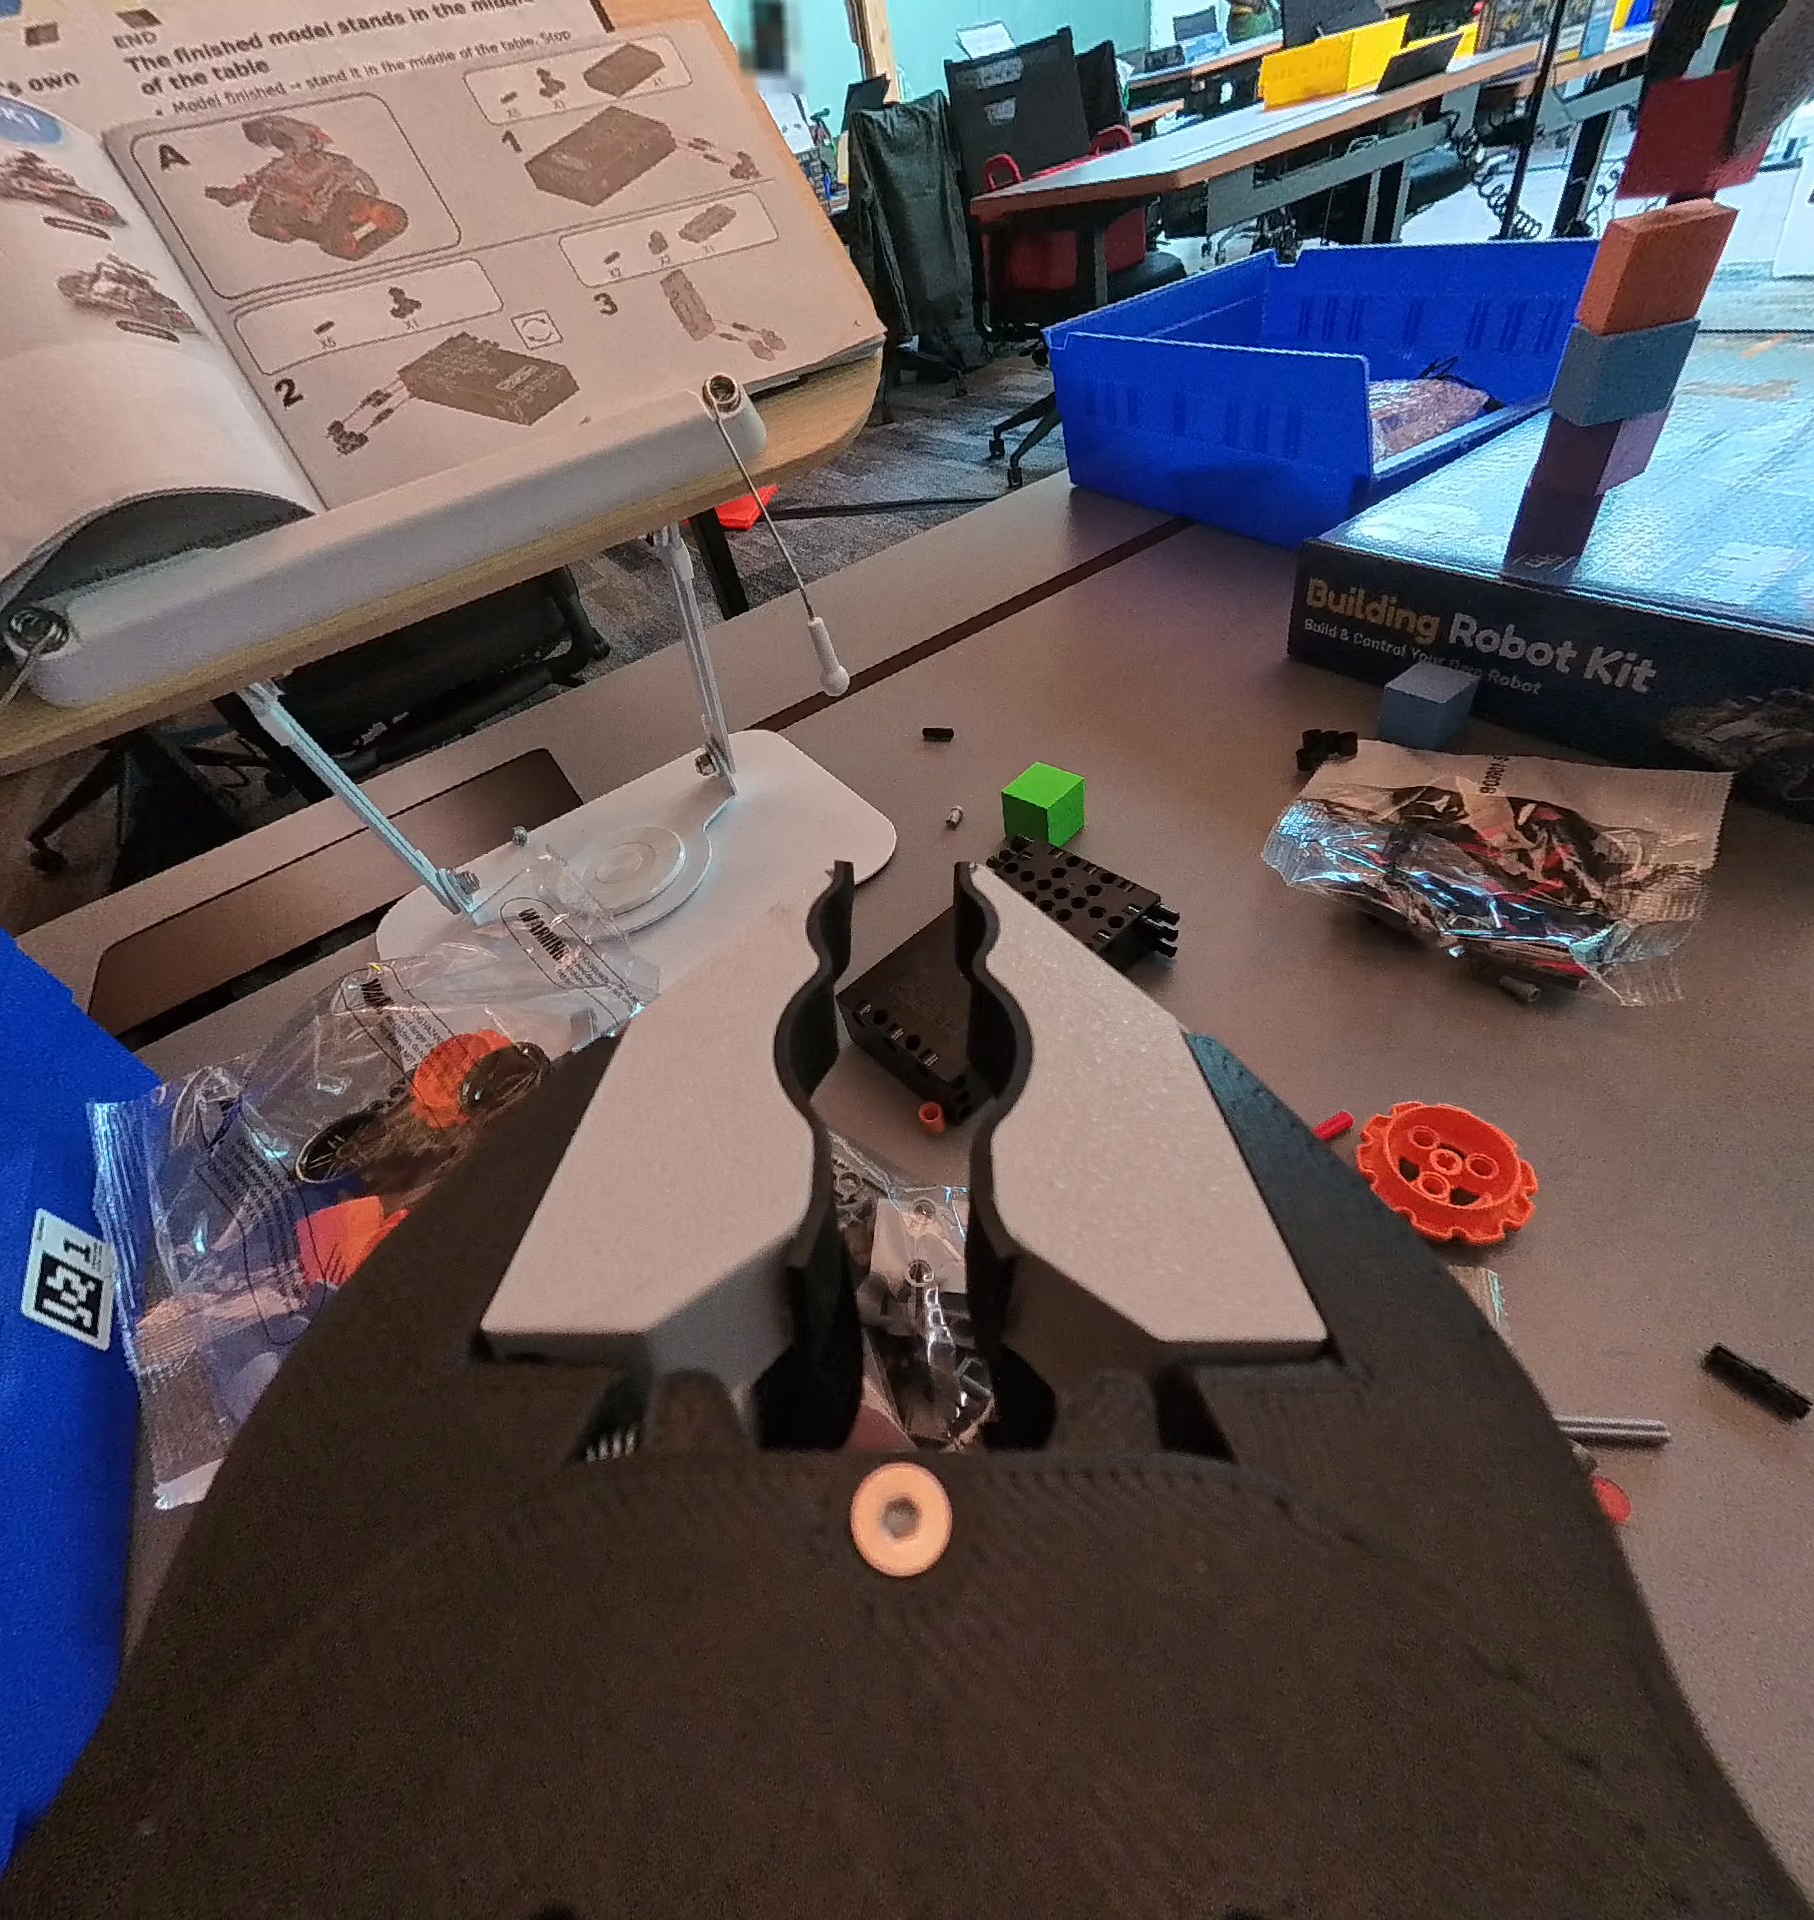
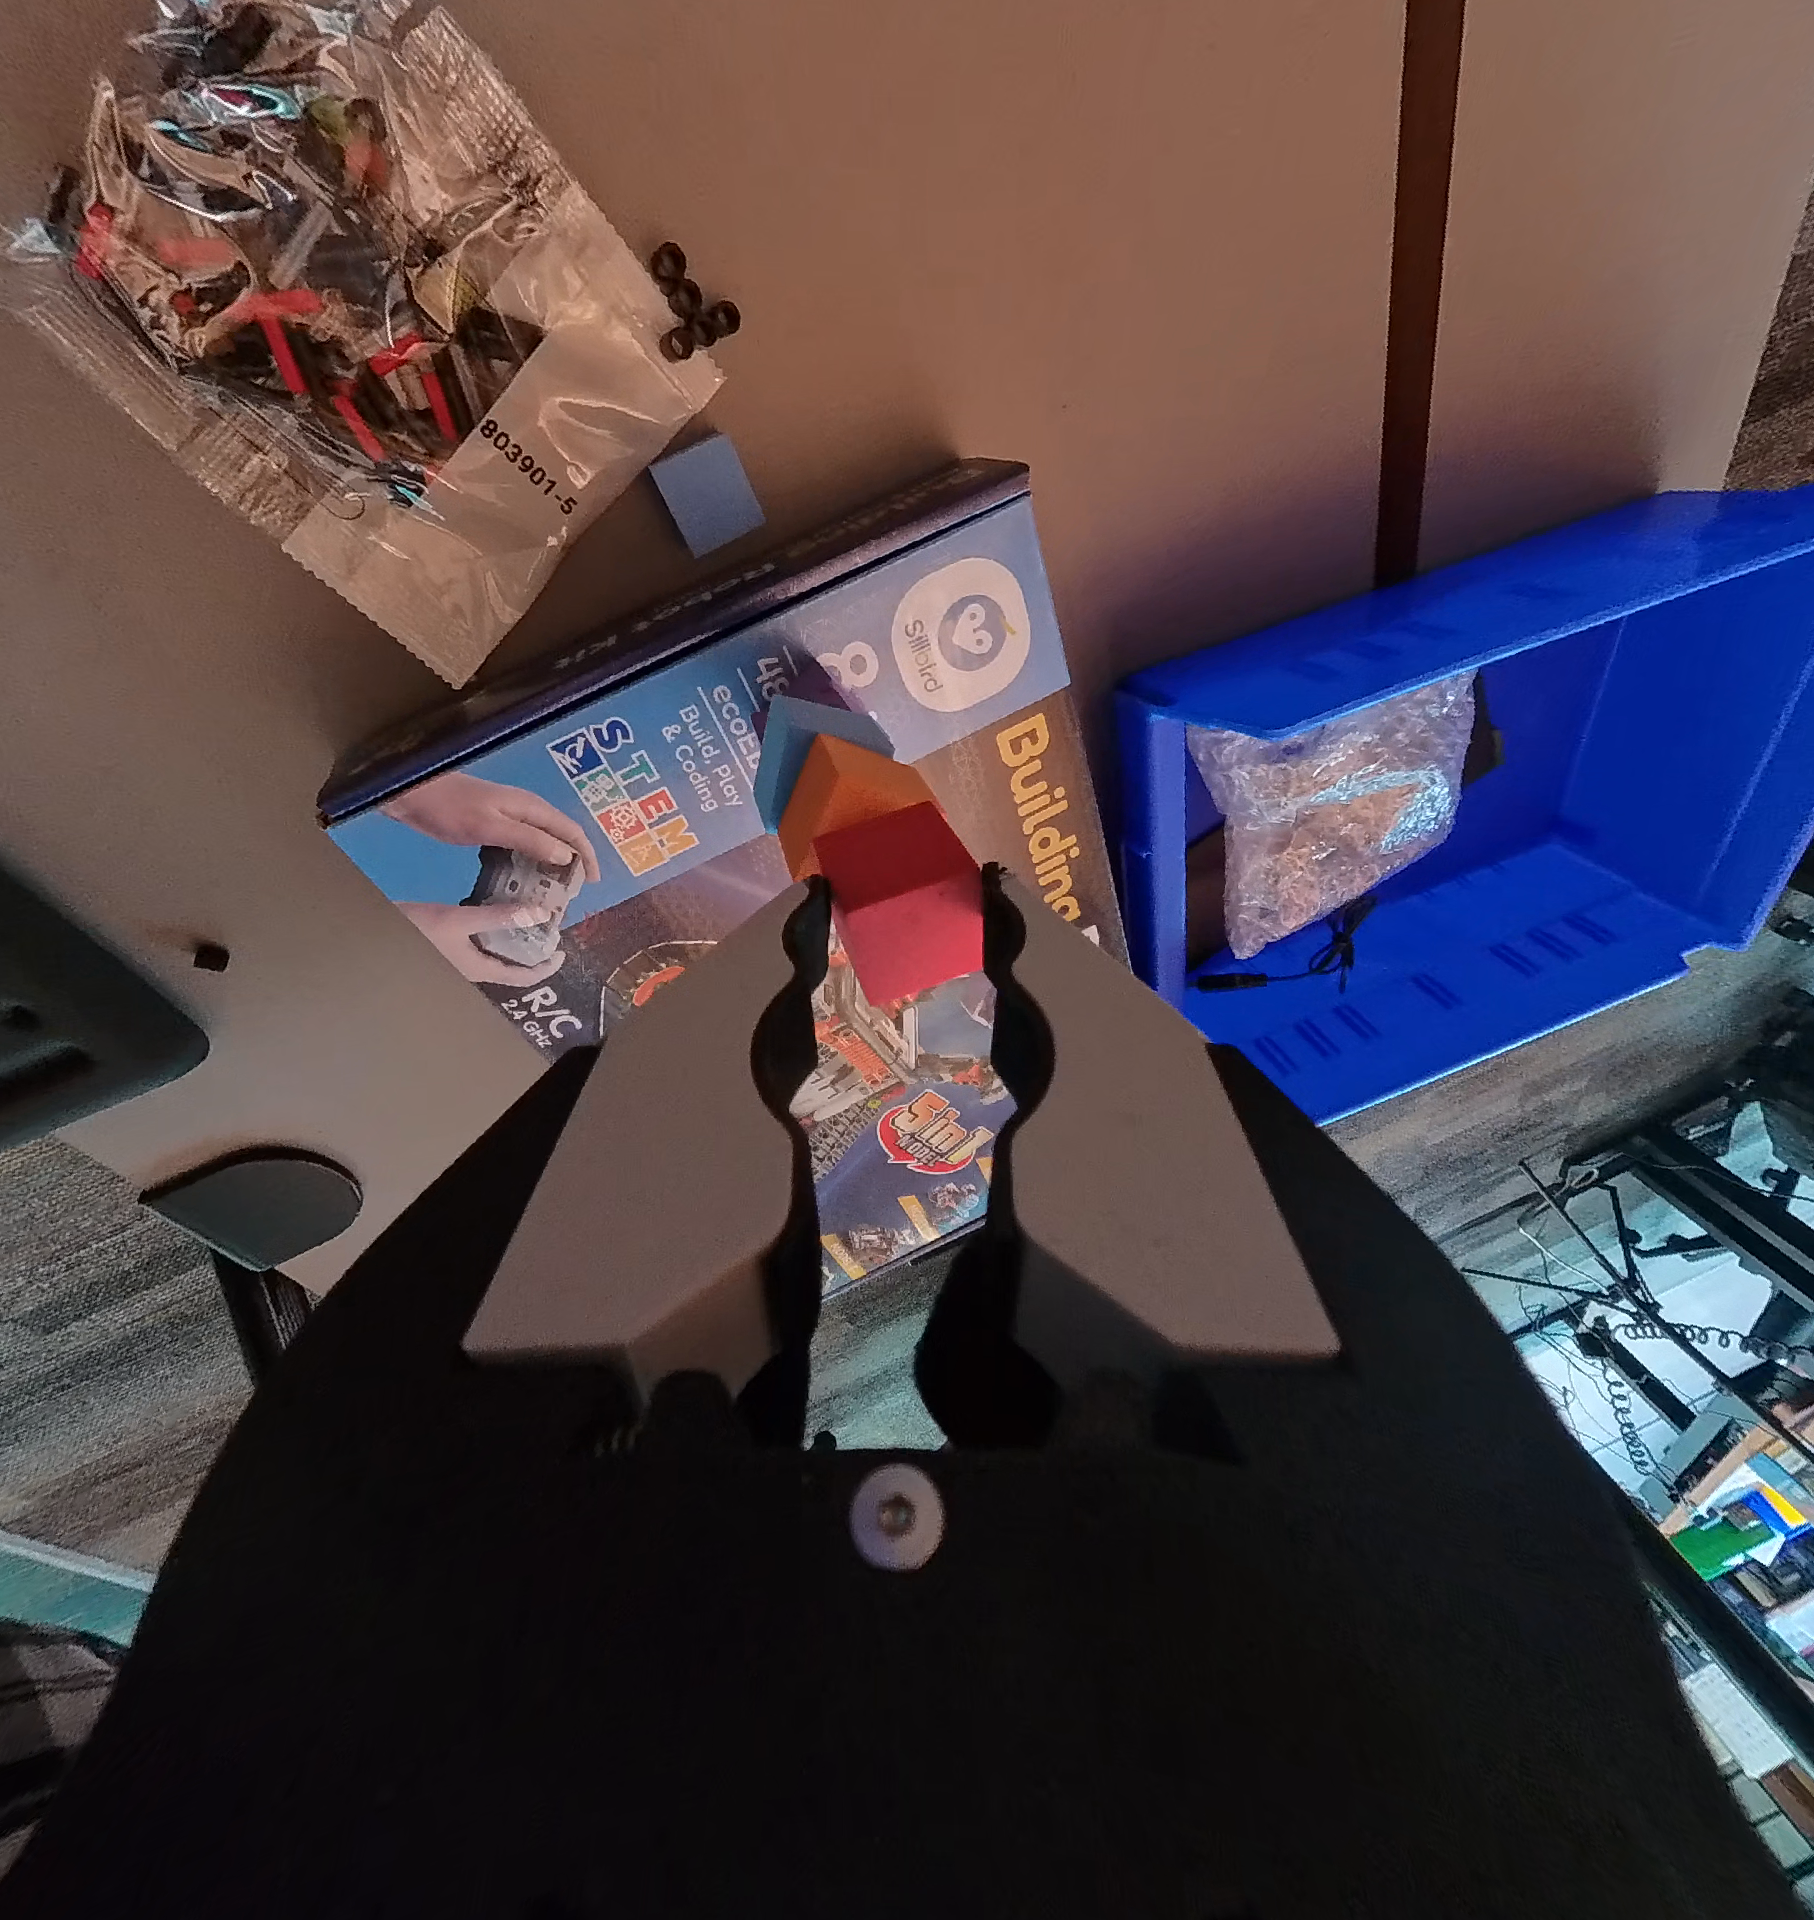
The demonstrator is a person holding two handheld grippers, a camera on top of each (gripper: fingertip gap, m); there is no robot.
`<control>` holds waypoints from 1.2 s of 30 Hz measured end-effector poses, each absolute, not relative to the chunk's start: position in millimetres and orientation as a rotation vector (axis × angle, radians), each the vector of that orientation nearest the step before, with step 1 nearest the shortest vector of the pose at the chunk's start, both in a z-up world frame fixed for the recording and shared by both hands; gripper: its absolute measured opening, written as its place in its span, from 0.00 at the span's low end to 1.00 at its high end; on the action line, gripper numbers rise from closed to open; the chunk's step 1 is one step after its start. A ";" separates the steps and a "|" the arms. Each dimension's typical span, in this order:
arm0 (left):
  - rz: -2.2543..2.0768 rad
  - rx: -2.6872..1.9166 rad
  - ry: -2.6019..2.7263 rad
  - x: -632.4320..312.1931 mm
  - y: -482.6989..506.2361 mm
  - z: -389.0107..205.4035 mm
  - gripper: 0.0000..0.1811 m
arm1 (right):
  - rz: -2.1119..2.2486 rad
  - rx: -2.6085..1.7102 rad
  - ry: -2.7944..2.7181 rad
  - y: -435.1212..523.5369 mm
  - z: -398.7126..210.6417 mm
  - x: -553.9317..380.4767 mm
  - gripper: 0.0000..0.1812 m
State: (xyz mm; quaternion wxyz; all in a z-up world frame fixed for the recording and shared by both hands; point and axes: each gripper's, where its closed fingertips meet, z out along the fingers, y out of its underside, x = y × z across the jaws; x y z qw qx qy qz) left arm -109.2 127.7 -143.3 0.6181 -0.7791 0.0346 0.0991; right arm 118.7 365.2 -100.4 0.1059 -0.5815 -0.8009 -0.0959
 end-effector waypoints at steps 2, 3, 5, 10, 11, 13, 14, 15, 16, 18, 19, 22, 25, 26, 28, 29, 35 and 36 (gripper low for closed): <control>0.228 -1.793 0.081 -109.0 127.9 -143.3 0.10 | -0.274 -1.720 -2.367 364.2 -102.8 118.2 0.16; 0.228 -1.793 0.081 -109.0 127.9 -143.3 0.10 | -0.274 -1.722 -2.373 363.5 -104.1 118.5 0.17; 0.228 -1.793 0.081 -109.0 127.9 -143.2 0.09 | -0.291 -1.714 -2.360 365.3 -103.4 117.8 0.21; 0.227 -1.791 0.080 -109.0 127.8 -142.8 0.09 | -0.286 -1.636 -2.283 358.8 -81.7 108.5 0.23; 0.226 -1.791 0.080 -109.0 127.9 -142.9 0.09 | -0.284 -1.599 -2.276 352.6 -76.5 103.9 0.23; 0.228 -1.791 0.080 -109.0 128.0 -142.9 0.09 | -0.277 -1.525 -2.276 336.9 -71.0 93.3 0.24; 0.229 -1.790 0.078 -109.4 127.9 -142.6 0.09 | -0.288 -1.508 -2.275 332.1 -71.7 90.1 0.25; 0.228 -1.789 0.075 -109.9 127.7 -142.4 0.09 | -0.318 -1.512 -2.280 332.0 -76.3 90.5 0.23; 0.225 -1.788 0.071 -110.4 127.5 -142.3 0.09 | -0.358 -1.533 -2.296 335.3 -85.6 93.7 0.19; 0.216 -1.786 0.070 -109.4 127.8 -142.4 0.09 | -0.449 -1.624 -2.315 347.4 -109.2 106.4 0.17; 0.213 -1.786 0.074 -108.4 128.1 -142.8 0.09 | -0.497 -1.659 -2.298 354.2 -115.3 113.0 0.16; 0.214 -1.790 0.096 -103.8 129.8 -143.7 0.10 | -0.306 -1.637 -2.325 335.4 -118.1 110.6 0.15; 0.218 -1.791 0.112 -101.1 131.4 -143.8 0.10 | -0.332 -1.662 -2.288 340.4 -113.6 122.8 0.16; 0.219 -1.792 0.116 -100.5 131.8 -144.2 0.10 | -0.339 -1.688 -2.274 344.2 -113.2 127.9 0.17; 0.221 -1.789 0.129 -98.6 132.4 -143.4 0.11 | -0.328 -1.697 -2.259 348.7 -111.8 134.6 0.18; 0.215 -1.783 0.134 -96.7 132.9 -142.5 0.11 | -0.288 -1.690 -2.259 346.5 -111.7 135.6 0.18; 0.119 -1.851 0.254 -60.9 149.6 -151.3 0.21 | -0.054 -1.699 -2.134 352.0 -128.9 139.4 0.28; 0.136 -1.876 0.307 -53.3 153.3 -153.8 0.22 | -0.032 -1.724 -2.093 357.2 -134.3 141.4 0.28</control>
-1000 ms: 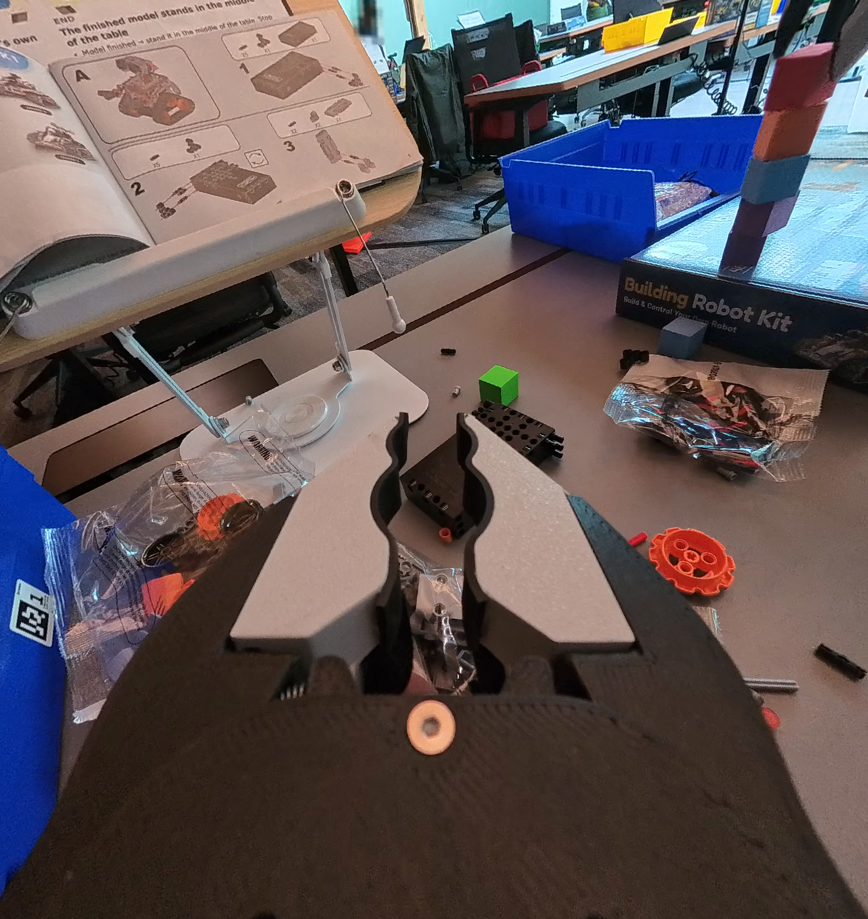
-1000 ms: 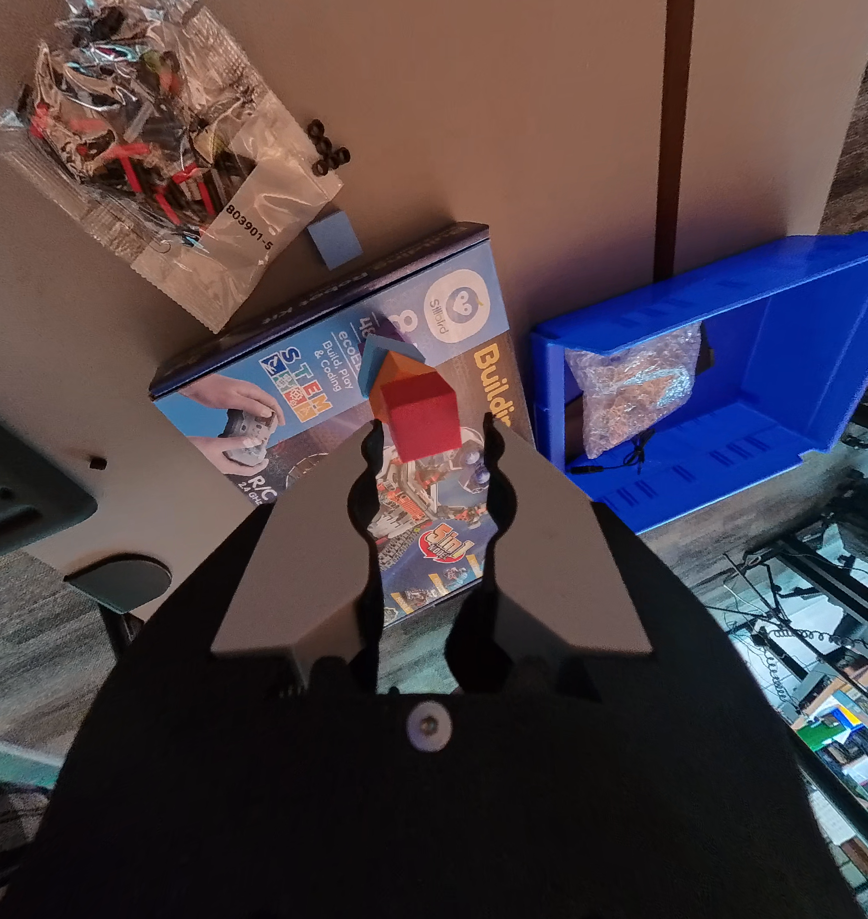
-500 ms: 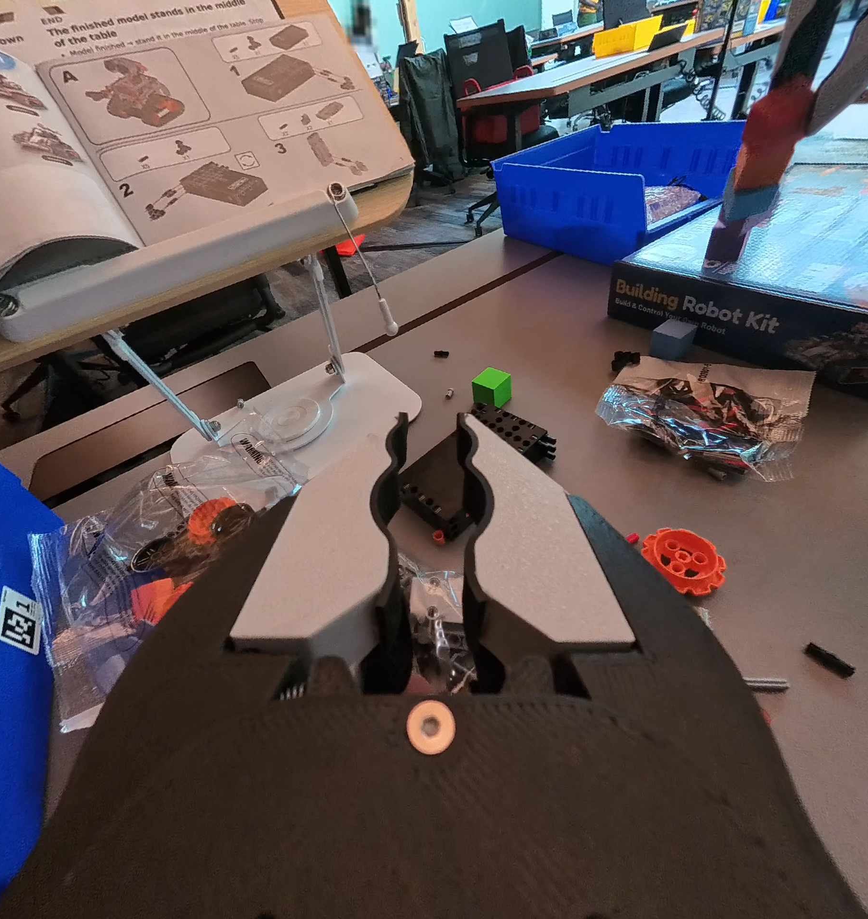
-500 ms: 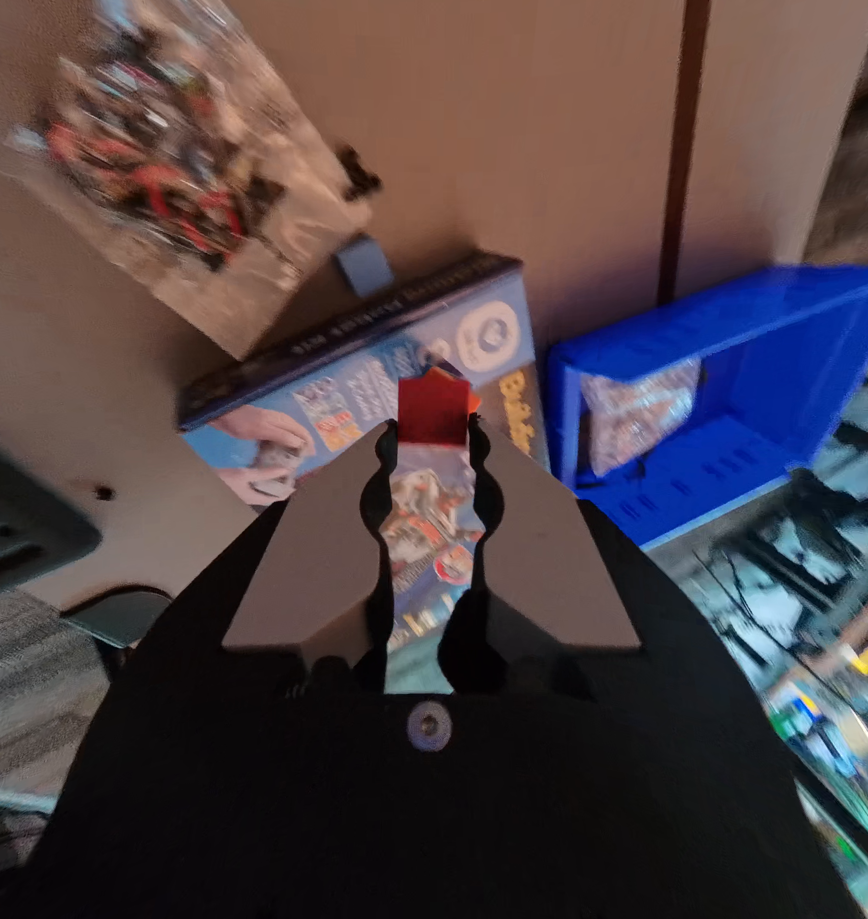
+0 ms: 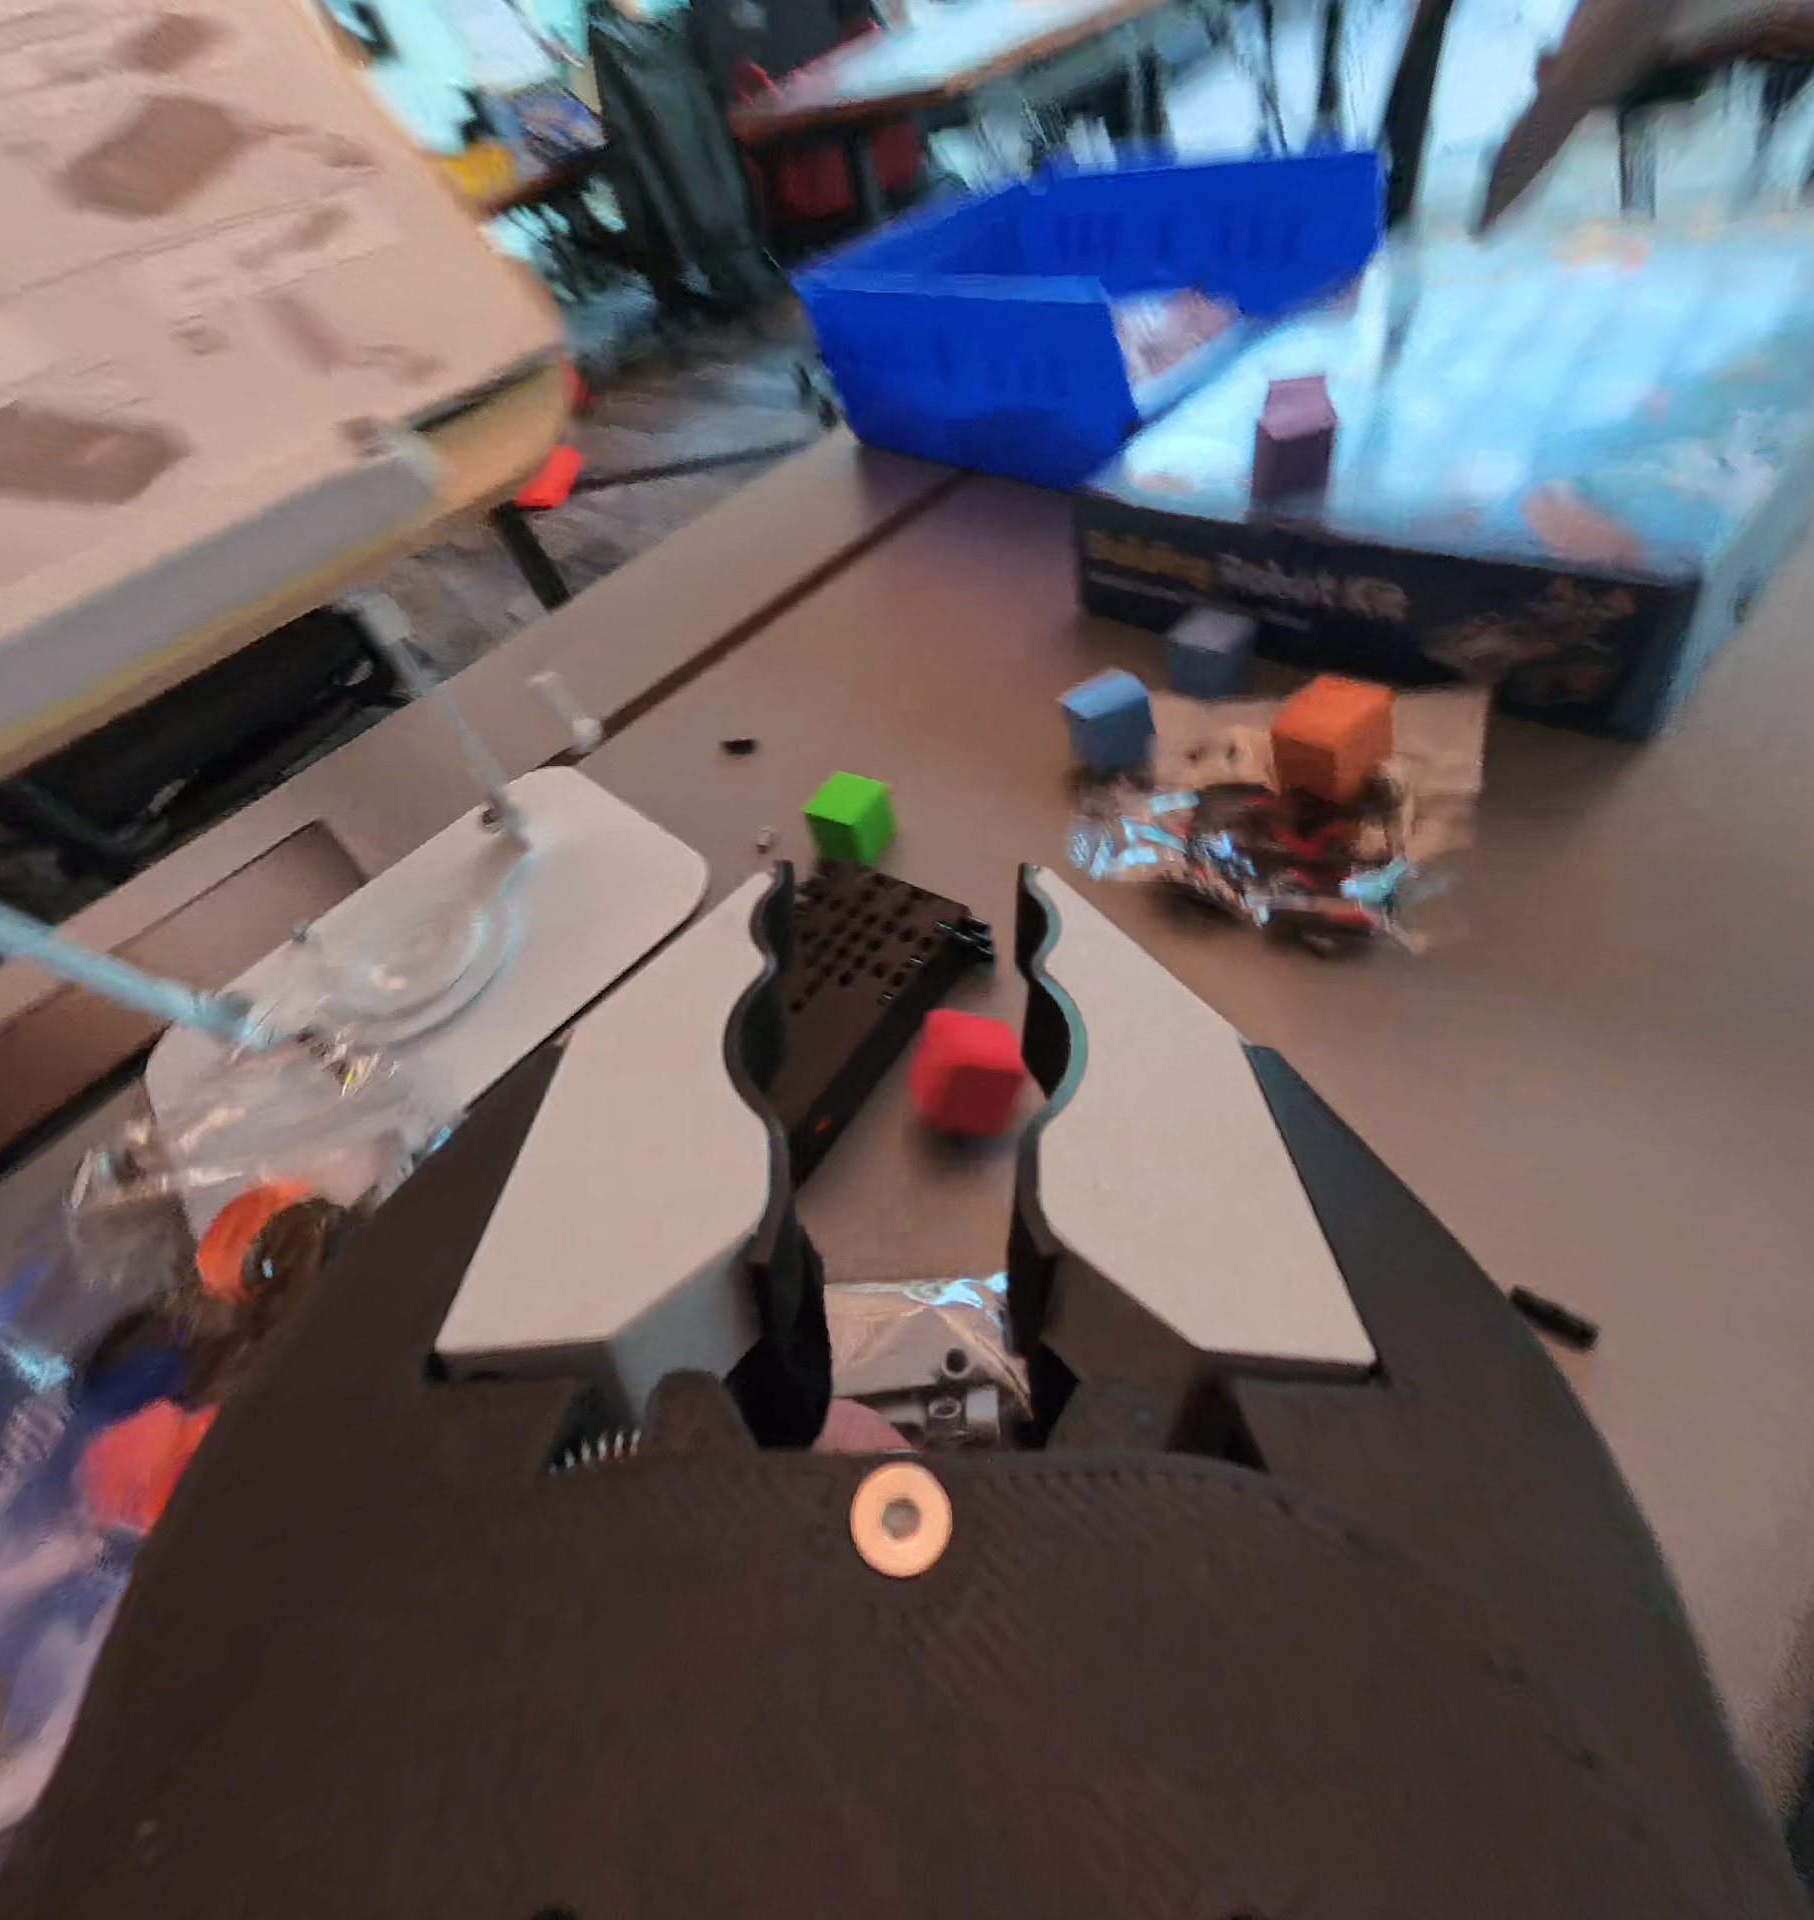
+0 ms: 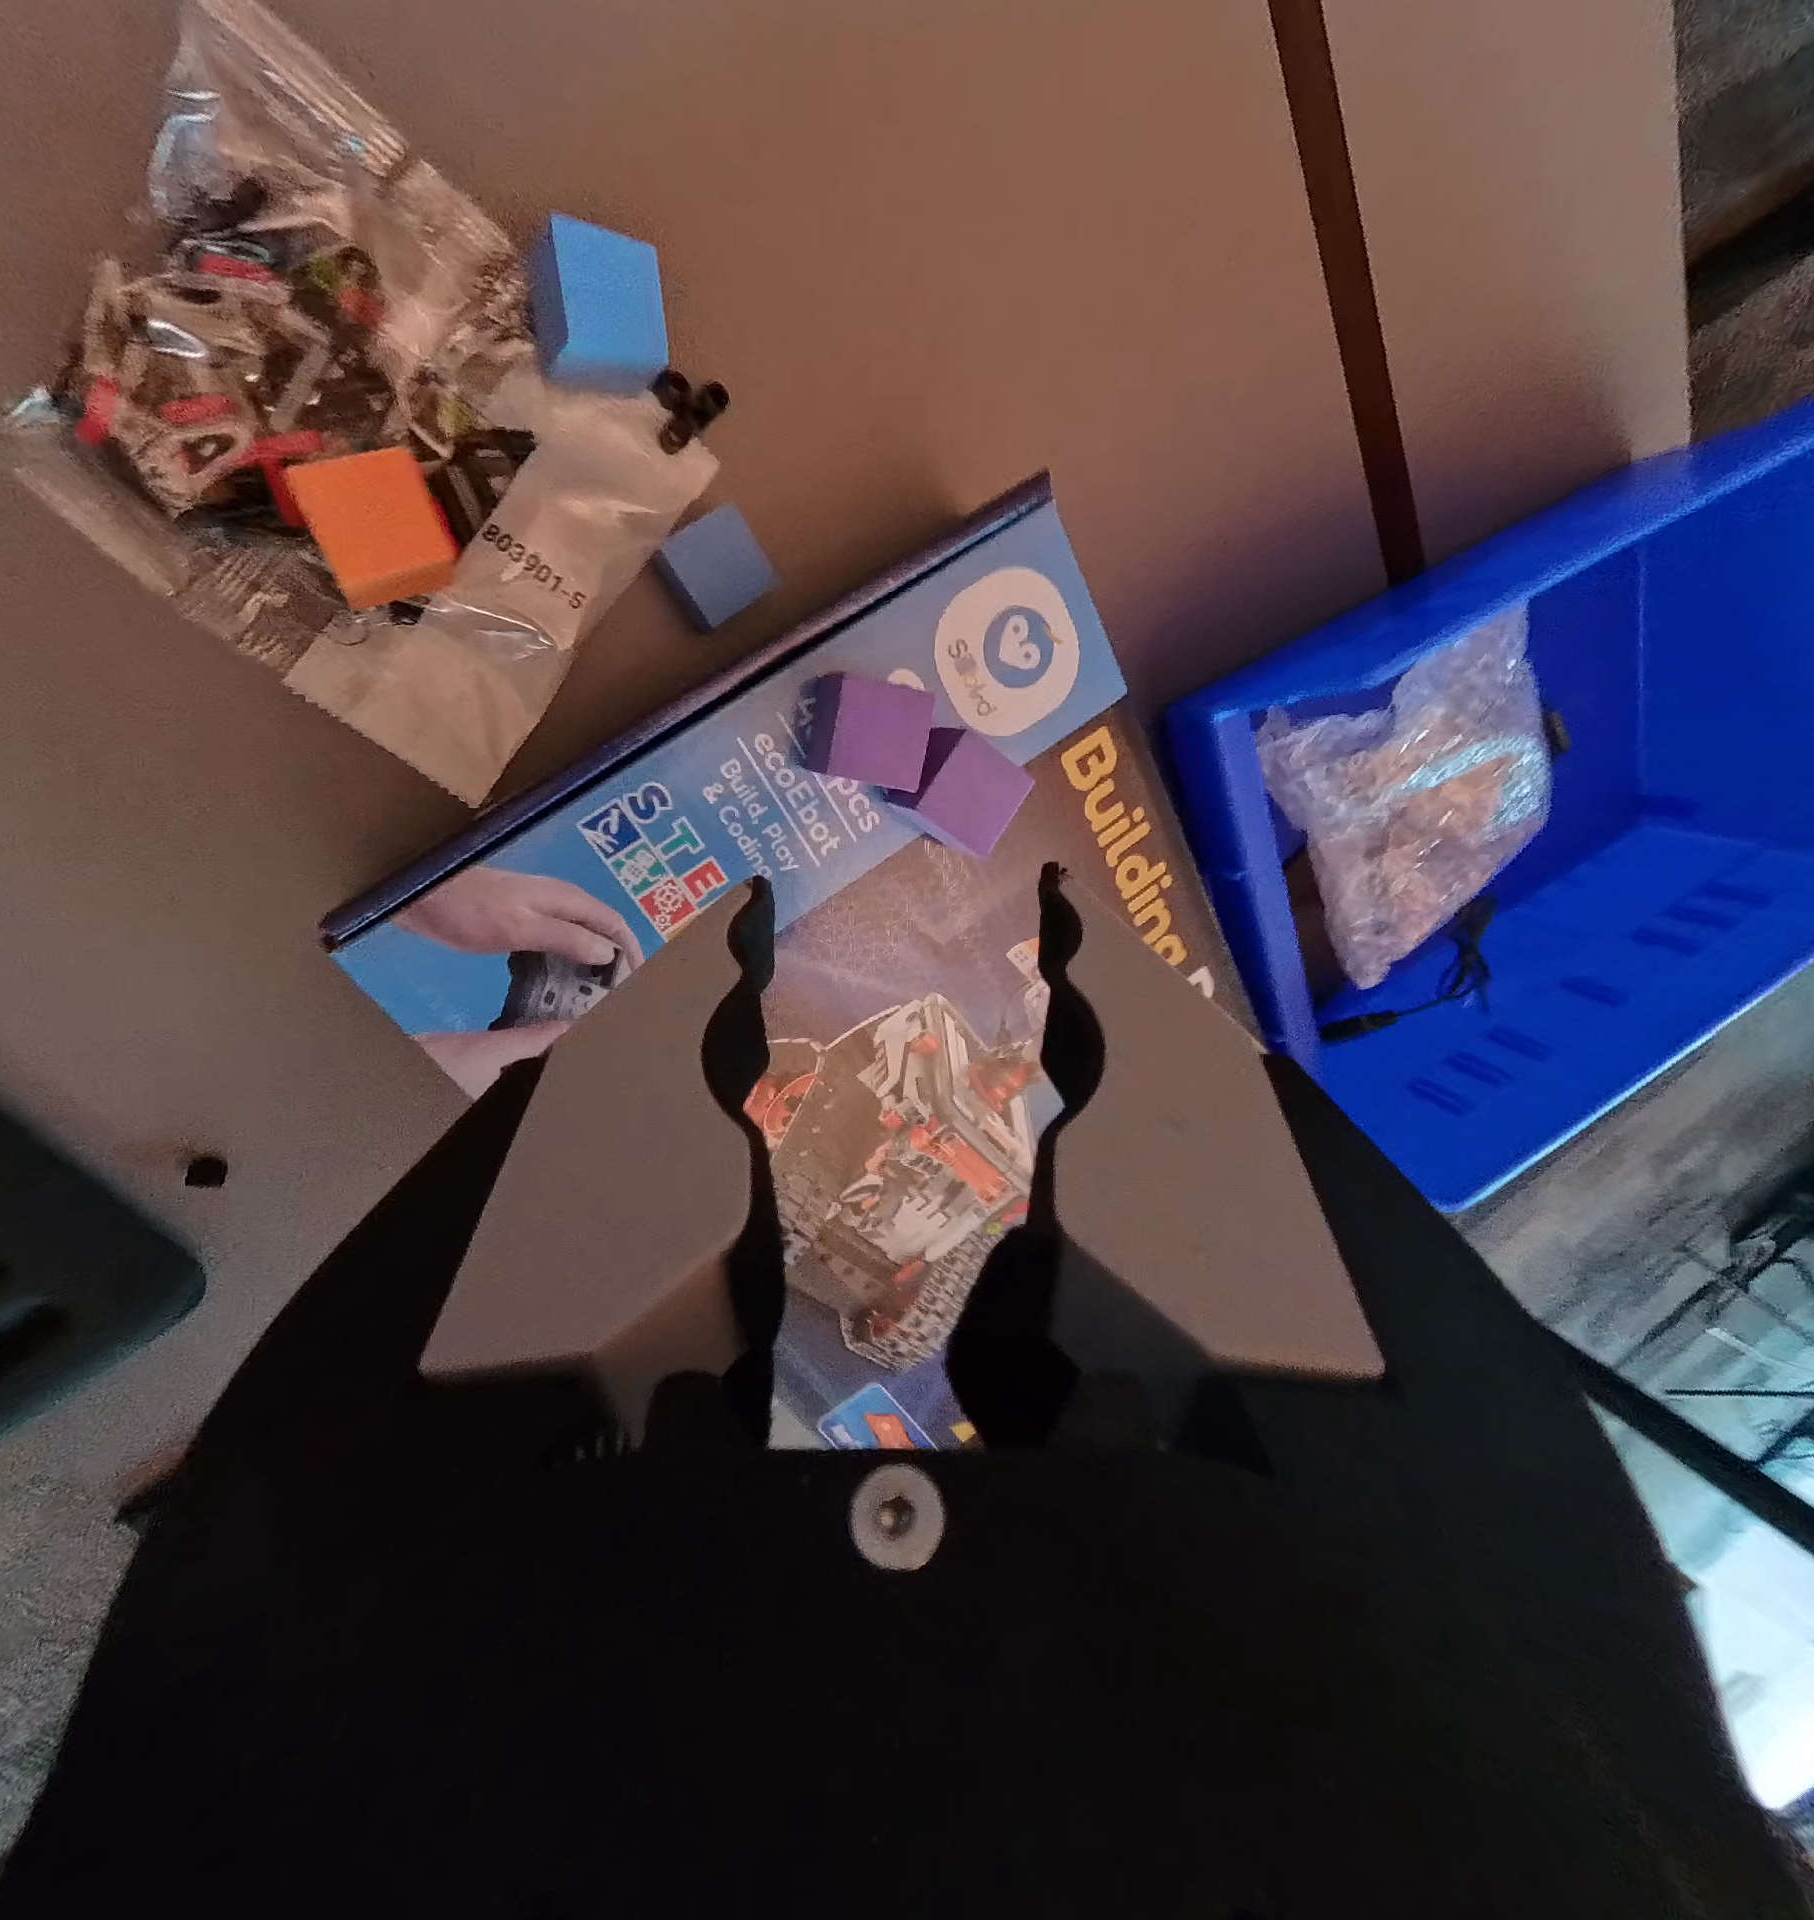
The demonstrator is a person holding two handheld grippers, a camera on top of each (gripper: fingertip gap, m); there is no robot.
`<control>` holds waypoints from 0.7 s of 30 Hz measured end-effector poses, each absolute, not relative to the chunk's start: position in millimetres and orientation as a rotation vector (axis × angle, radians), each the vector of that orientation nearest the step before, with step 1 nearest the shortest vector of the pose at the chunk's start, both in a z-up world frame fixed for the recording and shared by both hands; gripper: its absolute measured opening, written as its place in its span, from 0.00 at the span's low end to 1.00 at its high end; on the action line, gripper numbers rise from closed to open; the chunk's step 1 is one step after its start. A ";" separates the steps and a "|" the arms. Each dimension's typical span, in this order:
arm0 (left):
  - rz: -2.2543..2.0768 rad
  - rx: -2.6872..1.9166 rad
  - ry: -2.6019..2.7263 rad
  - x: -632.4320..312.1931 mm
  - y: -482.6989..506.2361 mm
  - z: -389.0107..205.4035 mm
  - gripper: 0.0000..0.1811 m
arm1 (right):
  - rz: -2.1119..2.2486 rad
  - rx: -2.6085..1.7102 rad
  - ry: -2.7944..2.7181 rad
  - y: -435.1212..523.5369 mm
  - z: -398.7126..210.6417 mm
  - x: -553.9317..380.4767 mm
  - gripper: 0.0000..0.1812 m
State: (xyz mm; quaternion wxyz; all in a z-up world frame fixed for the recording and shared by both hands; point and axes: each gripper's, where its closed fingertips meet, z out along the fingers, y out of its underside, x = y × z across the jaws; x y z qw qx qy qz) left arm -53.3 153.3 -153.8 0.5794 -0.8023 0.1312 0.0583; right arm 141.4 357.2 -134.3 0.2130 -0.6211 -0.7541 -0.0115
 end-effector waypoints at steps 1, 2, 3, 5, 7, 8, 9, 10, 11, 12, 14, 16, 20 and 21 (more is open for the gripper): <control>0.169 -1.920 0.363 -48.1 156.6 -159.1 0.24 | -0.015 -1.742 -2.068 360.7 -140.3 143.8 0.28; 0.199 -1.962 0.419 -43.3 160.0 -164.7 0.26 | 0.010 -1.728 -2.058 361.6 -145.7 143.5 0.29; 0.212 -1.988 0.469 -37.1 163.9 -168.8 0.27 | 0.051 -1.696 -2.061 359.1 -150.5 140.2 0.29; 0.189 -2.029 0.544 -21.5 173.5 -175.0 0.27 | 0.165 -1.636 -2.073 348.1 -159.2 127.8 0.30; 0.183 -2.054 0.595 -7.7 186.5 -177.3 0.28 | 0.194 -1.636 -2.079 346.2 -170.1 121.7 0.30; 0.175 -2.061 0.625 0.9 193.9 -178.4 0.28 | 0.182 -1.640 -2.080 348.6 -175.9 120.0 0.30; 0.166 -2.065 0.651 9.0 202.2 -180.0 0.28 | 0.182 -1.638 -2.076 350.7 -180.9 116.5 0.30; 0.166 -2.072 0.665 14.7 211.7 -182.1 0.27 | 0.200 -1.635 -2.076 351.1 -185.7 112.7 0.28; 0.174 -2.088 0.670 17.8 221.7 -185.3 0.27 | 0.210 -1.640 -2.077 352.1 -191.0 110.2 0.28; 0.184 -2.106 0.669 19.0 232.0 -189.1 0.26 | 0.193 -1.648 -2.071 356.1 -196.0 109.5 0.27; 0.195 -2.143 0.633 16.8 254.3 -196.3 0.25 | 0.132 -1.674 -2.038 367.9 -203.0 111.2 0.22; 0.173 -2.213 0.621 16.6 271.6 -211.9 0.27 | 0.138 -1.703 -2.022 370.3 -208.3 113.9 0.17; 0.158 -2.302 0.577 13.9 296.2 -236.7 0.28 | 0.256 -1.678 -2.018 361.2 -204.7 118.3 0.16; 0.147 -2.309 0.552 13.1 300.4 -239.4 0.28 | 0.276 -1.670 -2.006 361.2 -199.7 121.4 0.16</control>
